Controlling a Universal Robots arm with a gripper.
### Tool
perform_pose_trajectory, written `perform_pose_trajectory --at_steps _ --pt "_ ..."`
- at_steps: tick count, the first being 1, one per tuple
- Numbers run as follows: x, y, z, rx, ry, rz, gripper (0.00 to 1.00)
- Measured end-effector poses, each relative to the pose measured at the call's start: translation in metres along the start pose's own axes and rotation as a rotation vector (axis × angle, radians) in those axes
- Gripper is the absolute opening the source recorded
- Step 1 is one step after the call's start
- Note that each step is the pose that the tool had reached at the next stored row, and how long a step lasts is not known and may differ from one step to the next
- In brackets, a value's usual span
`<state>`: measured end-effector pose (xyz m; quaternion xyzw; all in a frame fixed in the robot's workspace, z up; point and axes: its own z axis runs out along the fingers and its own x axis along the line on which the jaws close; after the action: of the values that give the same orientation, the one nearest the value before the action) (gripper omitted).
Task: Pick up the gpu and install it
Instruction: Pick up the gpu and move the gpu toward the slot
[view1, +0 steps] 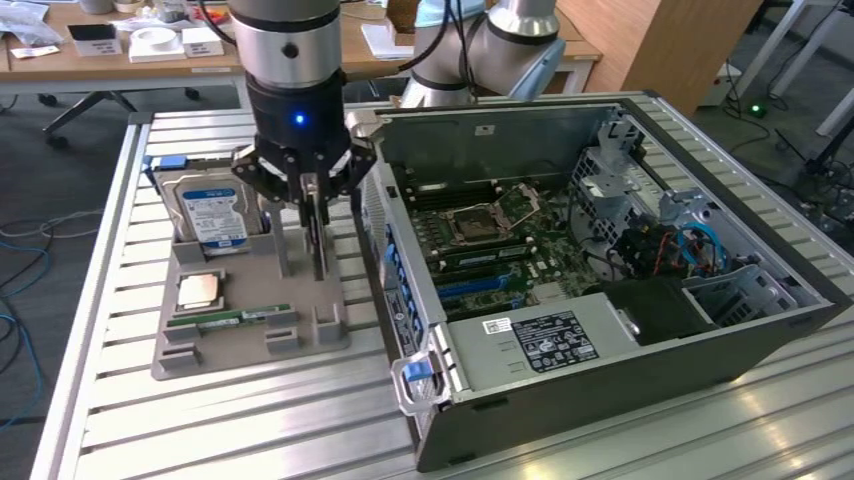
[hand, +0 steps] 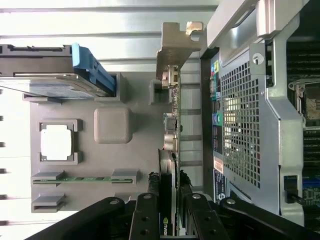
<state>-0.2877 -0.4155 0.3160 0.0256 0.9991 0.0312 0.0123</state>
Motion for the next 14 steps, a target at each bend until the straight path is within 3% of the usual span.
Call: perform_pose_trajectory --at_steps 14 --pt "-0.001 0.0025 -0.0396 -0.0001 -0.0006 0.000 0.26"
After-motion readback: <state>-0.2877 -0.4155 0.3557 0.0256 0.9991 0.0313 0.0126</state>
